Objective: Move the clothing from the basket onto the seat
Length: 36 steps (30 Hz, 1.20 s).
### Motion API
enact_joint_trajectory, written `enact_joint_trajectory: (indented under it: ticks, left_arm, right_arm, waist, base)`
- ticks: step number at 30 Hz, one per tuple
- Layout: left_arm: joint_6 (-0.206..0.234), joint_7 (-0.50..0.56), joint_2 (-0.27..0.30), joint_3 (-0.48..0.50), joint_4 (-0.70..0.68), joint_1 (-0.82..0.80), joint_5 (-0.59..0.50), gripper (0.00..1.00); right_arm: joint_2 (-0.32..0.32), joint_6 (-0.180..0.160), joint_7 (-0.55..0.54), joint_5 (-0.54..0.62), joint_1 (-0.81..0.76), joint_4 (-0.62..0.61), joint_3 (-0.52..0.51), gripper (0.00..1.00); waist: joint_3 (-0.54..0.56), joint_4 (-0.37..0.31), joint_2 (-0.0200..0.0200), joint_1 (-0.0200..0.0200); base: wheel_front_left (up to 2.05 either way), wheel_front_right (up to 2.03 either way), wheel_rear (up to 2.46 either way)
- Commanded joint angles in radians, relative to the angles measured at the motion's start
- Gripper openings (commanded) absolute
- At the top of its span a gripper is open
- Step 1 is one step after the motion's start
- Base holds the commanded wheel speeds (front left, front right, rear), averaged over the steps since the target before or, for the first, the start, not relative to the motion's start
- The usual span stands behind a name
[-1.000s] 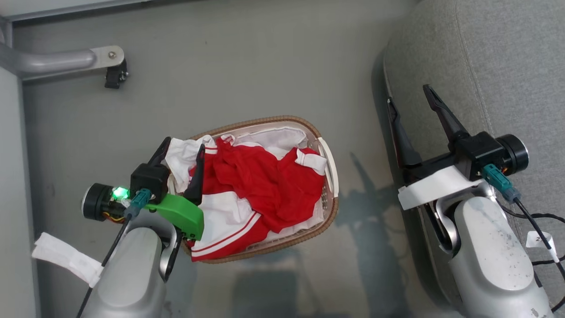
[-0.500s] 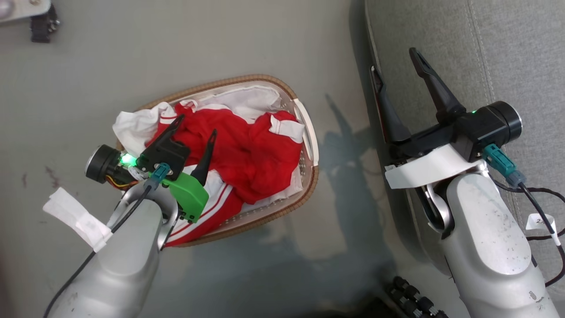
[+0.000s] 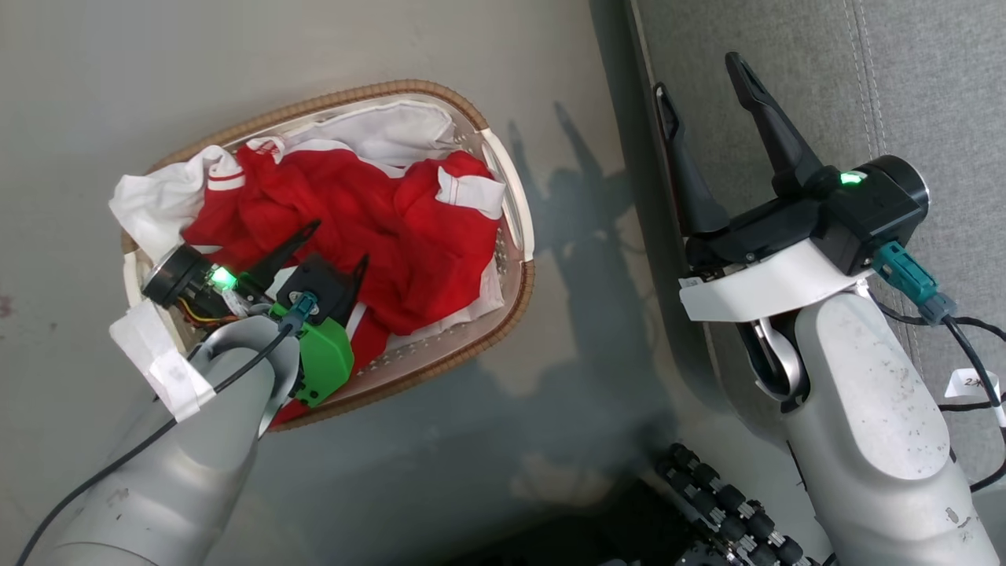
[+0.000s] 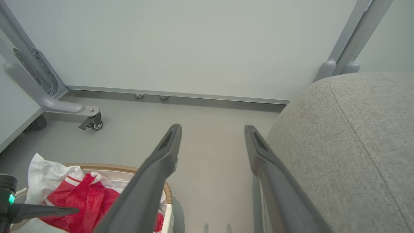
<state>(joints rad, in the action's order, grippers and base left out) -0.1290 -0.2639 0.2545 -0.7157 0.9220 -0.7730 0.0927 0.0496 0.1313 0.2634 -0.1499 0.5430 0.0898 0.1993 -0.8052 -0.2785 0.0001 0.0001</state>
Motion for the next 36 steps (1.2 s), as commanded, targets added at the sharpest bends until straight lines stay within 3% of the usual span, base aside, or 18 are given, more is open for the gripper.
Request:
enact_joint_trajectory:
  ticks: [1,13,30,31,32,33,34,36]
  left_arm:
    - [-0.003,-0.001,0.011,-0.017,0.025,-0.031,-0.012,1.00]
    - [0.009,0.026,-0.019,-0.110,0.291,-0.167,-0.042,1.00]
    - [0.012,0.057,-0.041,-0.155,0.359,-0.234,-0.041,1.00]
    - [0.011,0.058,-0.044,-0.155,0.361,-0.235,-0.038,0.85]
    - [0.011,0.059,-0.045,-0.155,0.361,-0.236,-0.034,0.43]
    - [0.010,0.056,-0.048,-0.158,0.362,-0.238,-0.033,0.13]
    - [0.009,0.056,-0.048,-0.160,0.362,-0.238,-0.034,0.00]
    - [0.022,0.050,-0.050,-0.155,0.363,-0.237,-0.023,0.00]
  right_arm:
    - [0.003,-0.001,0.002,-0.008,0.006,-0.003,0.002,1.00]
    - [0.003,-0.001,0.002,-0.041,0.012,-0.017,0.018,1.00]
    - [0.003,-0.001,0.002,-0.072,0.026,-0.024,0.029,1.00]
    - [0.003,-0.001,0.002,-0.072,0.025,-0.024,0.029,1.00]
    - [0.003,-0.001,0.002,-0.073,0.026,-0.023,0.029,1.00]
    - [0.003,-0.001,0.002,-0.073,0.027,-0.021,0.028,1.00]
    - [0.003,-0.001,0.002,-0.072,0.029,-0.019,0.027,1.00]
    - [0.003,-0.001,0.002,-0.071,0.030,-0.014,0.025,1.00]
  waist:
    - [-0.030,-0.025,-0.0001,-0.0001]
    - [-0.094,-0.058,-0.0001,-0.0001]
    - [-0.142,-0.074,-0.0001,-0.0001]
    - [-0.142,-0.074,-0.0001,-0.0001]
    - [-0.143,-0.074,-0.0001,-0.0001]
    - [-0.142,-0.073,-0.0001,-0.0001]
    - [-0.141,-0.073,-0.0001,-0.0001]
    - [-0.133,-0.072,-0.0001,-0.0001]
  base:
    - [0.00,0.00,0.00]
    - [0.00,0.00,0.00]
    - [0.00,0.00,0.00]
    - [0.00,0.00,0.00]
    - [0.00,0.00,0.00]
    - [0.00,0.00,0.00]
    - [0.00,0.00,0.00]
    - [0.00,0.00,0.00]
